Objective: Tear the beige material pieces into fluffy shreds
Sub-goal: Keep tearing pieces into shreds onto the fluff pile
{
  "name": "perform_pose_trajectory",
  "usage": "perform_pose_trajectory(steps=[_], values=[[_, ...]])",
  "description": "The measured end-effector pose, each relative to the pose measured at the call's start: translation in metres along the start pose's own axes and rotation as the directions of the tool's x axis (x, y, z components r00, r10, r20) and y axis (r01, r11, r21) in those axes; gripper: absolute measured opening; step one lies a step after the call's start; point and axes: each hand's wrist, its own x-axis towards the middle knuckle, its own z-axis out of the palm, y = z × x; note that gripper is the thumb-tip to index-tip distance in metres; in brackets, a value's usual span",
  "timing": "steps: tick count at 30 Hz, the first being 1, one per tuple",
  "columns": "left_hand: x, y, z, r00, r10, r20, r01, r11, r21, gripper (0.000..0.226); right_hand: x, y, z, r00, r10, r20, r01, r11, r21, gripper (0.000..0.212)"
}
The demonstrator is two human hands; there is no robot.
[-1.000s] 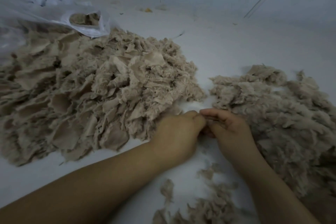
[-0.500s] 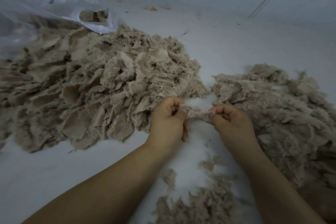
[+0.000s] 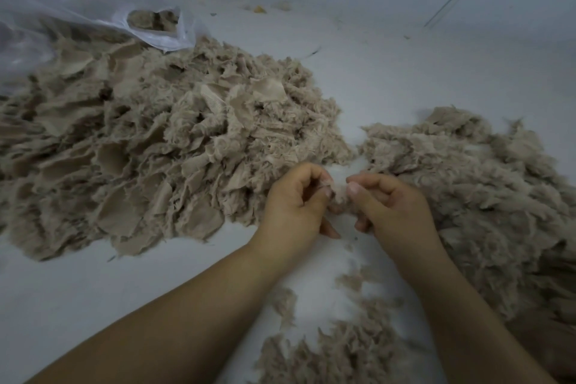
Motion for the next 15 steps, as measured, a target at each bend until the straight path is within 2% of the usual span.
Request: perform_pose_trajectory(steps=[3, 6, 10, 15], values=[[0.0022, 0.0027, 0.0003, 0.999, -0.027, -0.042, 0.023, 0.997, -0.073, 0.008, 0.0014, 0.0009, 0.0007, 1.0, -0.012, 0.027, 0.012, 1.0, -0.016, 0.006], [0.0041, 0.0035, 0.0018, 0.995, -0.062, -0.078, 0.053, 0.993, -0.104, 0.011, 0.0015, 0.0017, 0.0003, 0.997, -0.057, 0.053, 0.059, 0.997, -0.043, 0.018], [0.0036, 0.0037, 0.0063, 0.995, -0.059, -0.083, 0.055, 0.997, -0.049, 0.015, -0.001, 0.004, 0.0019, 0.992, -0.106, 0.075, 0.116, 0.984, -0.135, 0.032], [0.003, 0.0034, 0.0089, 0.996, -0.032, -0.079, 0.033, 0.999, 0.005, 0.022, -0.0014, 0.0026, 0.0017, 0.986, -0.139, 0.096, 0.151, 0.981, -0.124, 0.018]])
